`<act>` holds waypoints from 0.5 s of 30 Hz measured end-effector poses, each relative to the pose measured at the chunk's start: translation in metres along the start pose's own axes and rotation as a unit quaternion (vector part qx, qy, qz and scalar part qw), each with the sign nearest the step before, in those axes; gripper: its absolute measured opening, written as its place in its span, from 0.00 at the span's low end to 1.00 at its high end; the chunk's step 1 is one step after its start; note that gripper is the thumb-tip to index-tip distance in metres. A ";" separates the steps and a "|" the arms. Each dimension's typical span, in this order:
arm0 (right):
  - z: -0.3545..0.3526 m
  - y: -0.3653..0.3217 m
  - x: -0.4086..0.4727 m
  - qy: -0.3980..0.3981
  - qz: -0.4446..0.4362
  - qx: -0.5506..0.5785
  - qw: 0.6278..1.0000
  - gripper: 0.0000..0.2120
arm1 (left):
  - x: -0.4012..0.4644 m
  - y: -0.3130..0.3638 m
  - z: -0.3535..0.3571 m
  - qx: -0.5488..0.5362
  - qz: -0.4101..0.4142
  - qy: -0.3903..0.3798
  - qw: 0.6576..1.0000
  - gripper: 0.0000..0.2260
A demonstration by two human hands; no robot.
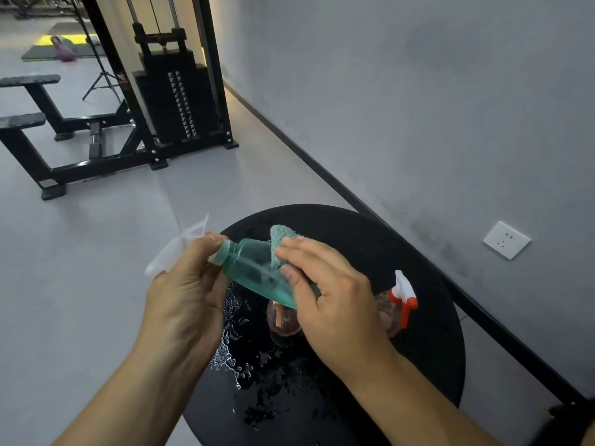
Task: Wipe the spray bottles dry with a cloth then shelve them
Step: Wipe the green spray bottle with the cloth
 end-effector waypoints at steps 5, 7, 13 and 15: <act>-0.008 0.012 0.007 0.016 0.028 0.005 0.999 0.13 | 0.003 0.009 0.001 -0.009 0.005 -0.002 1.000 0.11; -0.008 0.012 0.006 0.020 0.040 0.006 0.999 0.13 | 0.003 0.009 0.001 -0.010 0.009 -0.003 1.000 0.12; -0.006 0.008 0.007 0.015 0.032 0.019 0.999 0.13 | 0.003 0.010 0.000 -0.008 0.016 -0.003 1.000 0.09; -0.008 0.015 0.008 0.020 0.065 0.028 0.997 0.13 | 0.005 0.014 -0.001 -0.007 0.023 0.001 1.000 0.11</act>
Point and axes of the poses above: each hand's wrist, its own x-axis towards the middle knuckle, its own z-axis out of the palm, y = z × x, the point moved 9 cm from there along x, towards the middle knuckle, and after that the axes turned 14 degrees about y, right-handed, at the moved point
